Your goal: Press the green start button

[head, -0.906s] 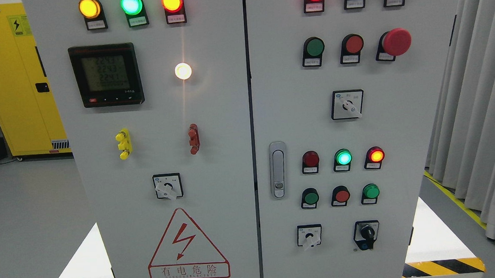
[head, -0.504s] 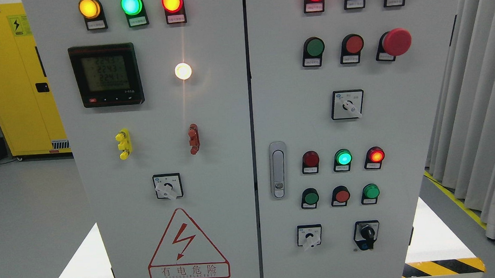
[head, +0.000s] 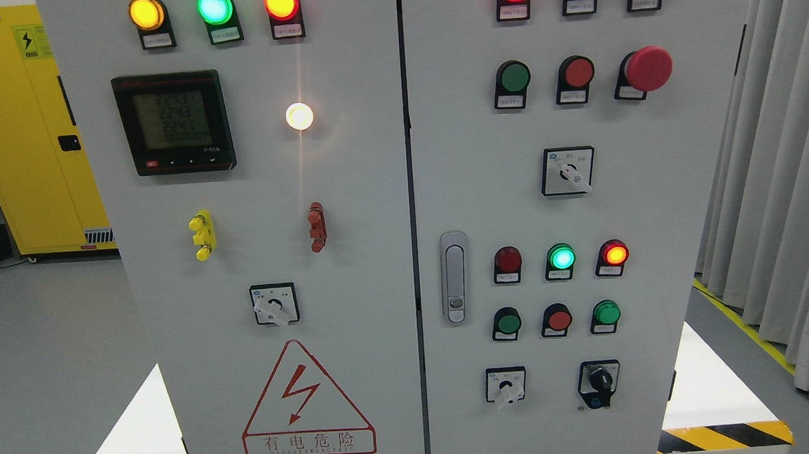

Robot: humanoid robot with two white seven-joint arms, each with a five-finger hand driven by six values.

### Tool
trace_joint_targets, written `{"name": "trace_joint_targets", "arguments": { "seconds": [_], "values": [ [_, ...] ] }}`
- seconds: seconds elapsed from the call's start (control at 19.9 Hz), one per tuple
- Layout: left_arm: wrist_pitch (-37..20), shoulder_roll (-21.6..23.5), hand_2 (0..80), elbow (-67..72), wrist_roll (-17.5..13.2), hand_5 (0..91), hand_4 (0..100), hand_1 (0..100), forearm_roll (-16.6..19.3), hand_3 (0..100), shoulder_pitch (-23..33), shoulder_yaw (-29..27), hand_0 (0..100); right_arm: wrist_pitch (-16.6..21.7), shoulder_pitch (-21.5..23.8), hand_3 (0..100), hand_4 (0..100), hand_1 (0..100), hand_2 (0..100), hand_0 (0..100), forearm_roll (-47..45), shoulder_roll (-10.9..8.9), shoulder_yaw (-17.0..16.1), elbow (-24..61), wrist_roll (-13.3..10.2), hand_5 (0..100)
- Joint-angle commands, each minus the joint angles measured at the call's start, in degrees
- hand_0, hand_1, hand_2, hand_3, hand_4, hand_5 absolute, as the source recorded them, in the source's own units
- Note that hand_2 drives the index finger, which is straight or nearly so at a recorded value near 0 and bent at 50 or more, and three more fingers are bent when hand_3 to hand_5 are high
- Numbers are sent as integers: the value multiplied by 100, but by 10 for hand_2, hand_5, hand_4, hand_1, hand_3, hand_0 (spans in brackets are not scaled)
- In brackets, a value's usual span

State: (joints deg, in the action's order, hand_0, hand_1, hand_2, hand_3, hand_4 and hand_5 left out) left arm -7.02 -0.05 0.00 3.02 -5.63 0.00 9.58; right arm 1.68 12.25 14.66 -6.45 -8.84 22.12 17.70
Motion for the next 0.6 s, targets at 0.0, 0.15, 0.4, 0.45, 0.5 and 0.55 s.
{"name": "trace_joint_targets", "arguments": {
  "seconds": [0.0, 0.15, 0.4, 0.45, 0.5, 0.55],
  "values": [
    [8, 22, 0, -132, -3, 0, 0, 556, 0, 0, -167, -17, 120, 60, 812, 0, 2, 423, 0, 197, 1912, 258, 40, 3329, 23, 0],
    [8, -21, 0, -132, -3, 0, 0, 556, 0, 0, -167, -17, 120, 402, 1103, 16, 37, 430, 0, 202, 2752, 380, 102, 4464, -12, 0],
    [17, -179, 0, -149, -3, 0, 0, 556, 0, 0, -167, -17, 120, 597, 1148, 73, 78, 435, 0, 204, 2779, 434, 514, 5819, -108, 0],
    [8, -197, 0, -141, -3, 0, 0, 556, 0, 0, -167, -18, 120, 632, 1174, 99, 98, 438, 0, 203, 2779, 416, 602, 6074, -170, 0],
    [8, -197, 0, -149, -3, 0, 0, 556, 0, 0, -167, -9, 120, 702, 1183, 105, 106, 441, 0, 201, 2779, 416, 673, 6294, -196, 0],
    [8, -215, 0, -141, -3, 0, 0, 556, 0, 0, -167, -9, 120, 781, 1183, 136, 146, 445, 0, 201, 2788, 416, 699, 6540, -205, 8]
  ]
}}
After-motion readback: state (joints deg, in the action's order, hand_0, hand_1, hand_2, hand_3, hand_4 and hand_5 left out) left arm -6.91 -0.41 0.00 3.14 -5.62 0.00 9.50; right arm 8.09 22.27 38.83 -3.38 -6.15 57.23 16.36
